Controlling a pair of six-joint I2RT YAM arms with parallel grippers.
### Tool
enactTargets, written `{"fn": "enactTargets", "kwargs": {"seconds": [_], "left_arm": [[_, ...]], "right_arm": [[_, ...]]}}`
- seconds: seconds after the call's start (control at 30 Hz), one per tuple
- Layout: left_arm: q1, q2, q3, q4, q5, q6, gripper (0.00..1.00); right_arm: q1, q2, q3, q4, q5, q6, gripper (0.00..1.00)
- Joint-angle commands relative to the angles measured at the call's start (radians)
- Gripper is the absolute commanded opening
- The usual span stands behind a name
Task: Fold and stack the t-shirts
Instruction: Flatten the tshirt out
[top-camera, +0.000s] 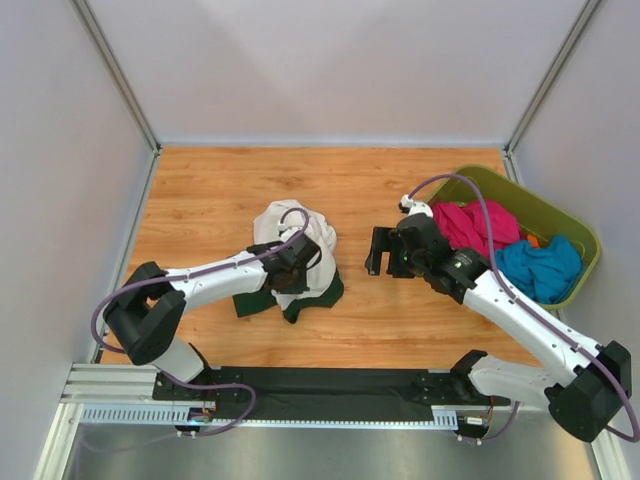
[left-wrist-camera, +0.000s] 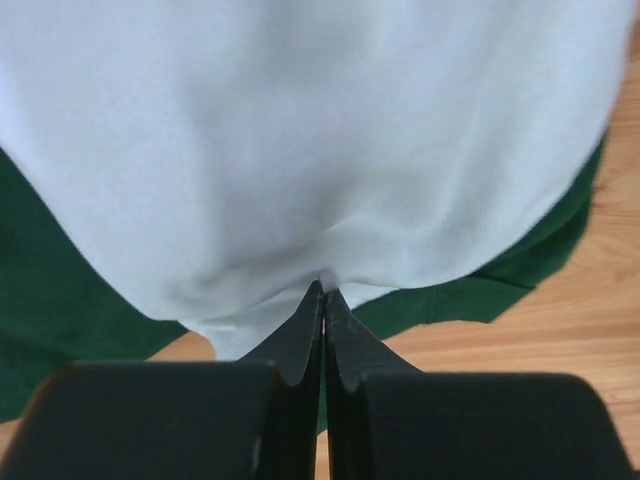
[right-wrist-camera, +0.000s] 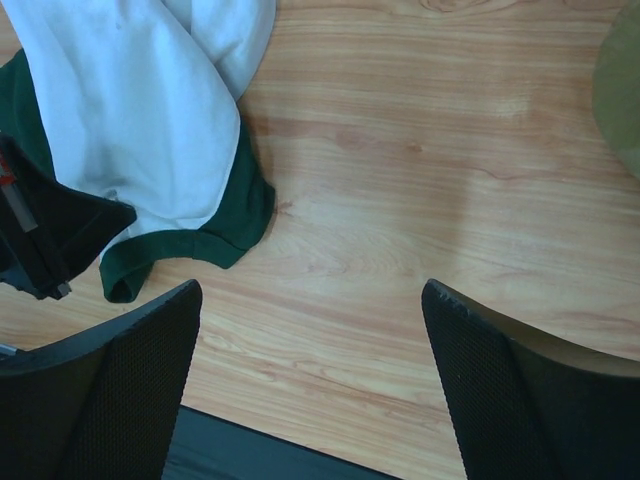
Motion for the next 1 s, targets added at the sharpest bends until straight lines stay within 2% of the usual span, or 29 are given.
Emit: {"fn": "enactTargets", "kwargs": {"seconds": [0.0, 0.3, 0.43, 0.67, 0.8, 0.97], "left_arm": [[-0.003, -0.101, 0.100, -0.051, -0.022, 0.056, 0.00], [0.006, -0.316, 0.348, -0.236, -0.129, 0.151, 0.00], [0.056, -0.379, 0.447, -0.284, -0.111, 0.196, 0.00], [0.220, -0.443, 0.579, -0.380, -0.110, 0.265, 0.00], [0.251, -0.443, 0.589, -0.399, -0.102, 0.275, 0.00], [0.266, -0.428, 0.589, -0.391, -0.100, 0.291, 0.00]], "right_arm": [[0.002, 0.004, 0.031, 0.058, -0.015, 0.020, 0.92], [0.002, 0.026, 0.003, 0.153, -0.091, 0.035, 0.89], [0.013, 0.044, 0.017, 0.200, -0.114, -0.003, 0.90], [0.158, 0.143, 0.091, 0.325, -0.102, -0.128, 0.92], [0.254, 0.246, 0.164, 0.398, -0.113, -0.163, 0.92], [0.402, 0.384, 0.276, 0.428, 0.007, -0.178, 0.92]]}}
